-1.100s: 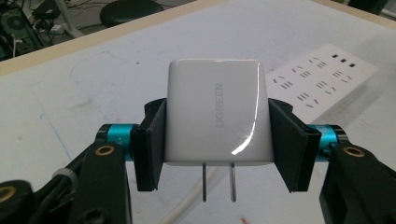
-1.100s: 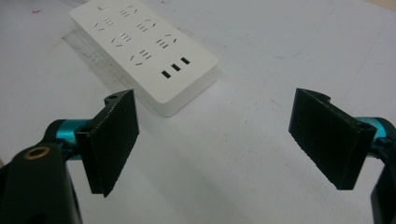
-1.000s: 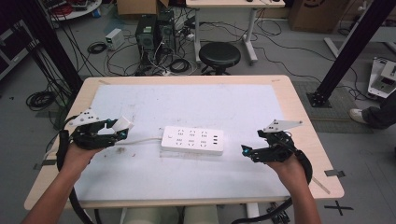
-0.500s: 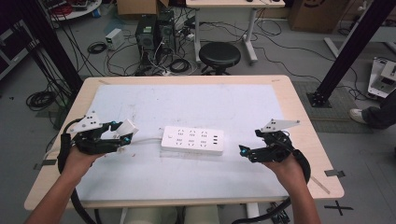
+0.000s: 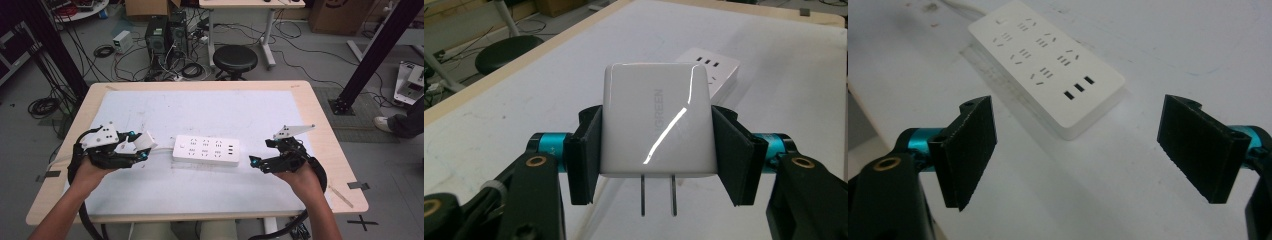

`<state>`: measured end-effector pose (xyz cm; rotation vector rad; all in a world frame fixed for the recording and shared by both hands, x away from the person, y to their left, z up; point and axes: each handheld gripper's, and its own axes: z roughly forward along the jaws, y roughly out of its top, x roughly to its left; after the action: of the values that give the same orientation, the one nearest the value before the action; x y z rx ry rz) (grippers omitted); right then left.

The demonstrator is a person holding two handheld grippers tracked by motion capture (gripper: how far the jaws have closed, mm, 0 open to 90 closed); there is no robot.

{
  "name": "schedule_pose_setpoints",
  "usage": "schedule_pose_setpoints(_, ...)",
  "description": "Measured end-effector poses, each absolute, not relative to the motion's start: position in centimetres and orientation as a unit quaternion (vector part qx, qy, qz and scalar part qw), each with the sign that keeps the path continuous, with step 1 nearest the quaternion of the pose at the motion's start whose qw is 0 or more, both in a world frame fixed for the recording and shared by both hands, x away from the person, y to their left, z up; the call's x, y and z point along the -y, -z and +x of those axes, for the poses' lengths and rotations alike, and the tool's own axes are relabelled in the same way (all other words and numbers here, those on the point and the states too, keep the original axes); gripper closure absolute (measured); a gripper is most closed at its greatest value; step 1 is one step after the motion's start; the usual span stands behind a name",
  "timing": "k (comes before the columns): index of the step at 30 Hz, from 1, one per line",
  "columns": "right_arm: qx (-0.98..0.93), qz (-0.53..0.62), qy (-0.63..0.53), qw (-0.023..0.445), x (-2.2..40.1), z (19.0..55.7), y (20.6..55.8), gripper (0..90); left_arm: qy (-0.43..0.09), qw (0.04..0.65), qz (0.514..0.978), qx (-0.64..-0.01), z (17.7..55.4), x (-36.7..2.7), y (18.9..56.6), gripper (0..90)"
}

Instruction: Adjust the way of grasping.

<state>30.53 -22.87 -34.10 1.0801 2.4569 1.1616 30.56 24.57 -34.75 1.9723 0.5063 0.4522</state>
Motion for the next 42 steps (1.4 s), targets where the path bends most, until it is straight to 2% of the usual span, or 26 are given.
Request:
schedule_pose_setpoints(18, -0.833, 0.357, -0.421, 0.038, 19.7, 31.2, 33.1, 16.5, -0.187, 0.492, 0.842, -0.115, 29.9, -20.4, 34.6, 42.6)
schedule_pose_setpoints(33, -0.825, 0.351, -0.441, -0.042, 16.2, 32.3, 33.0, 16.9, -0.182, 0.493, 0.847, -0.076, 29.8, -16.6, 35.1, 42.6)
schedule_pose_setpoints(42, -0.824, 0.349, -0.441, -0.072, 14.9, 32.9, 33.3, 17.0, -0.176, 0.493, 0.85, -0.064, 30.1, -15.2, 35.7, 42.6)
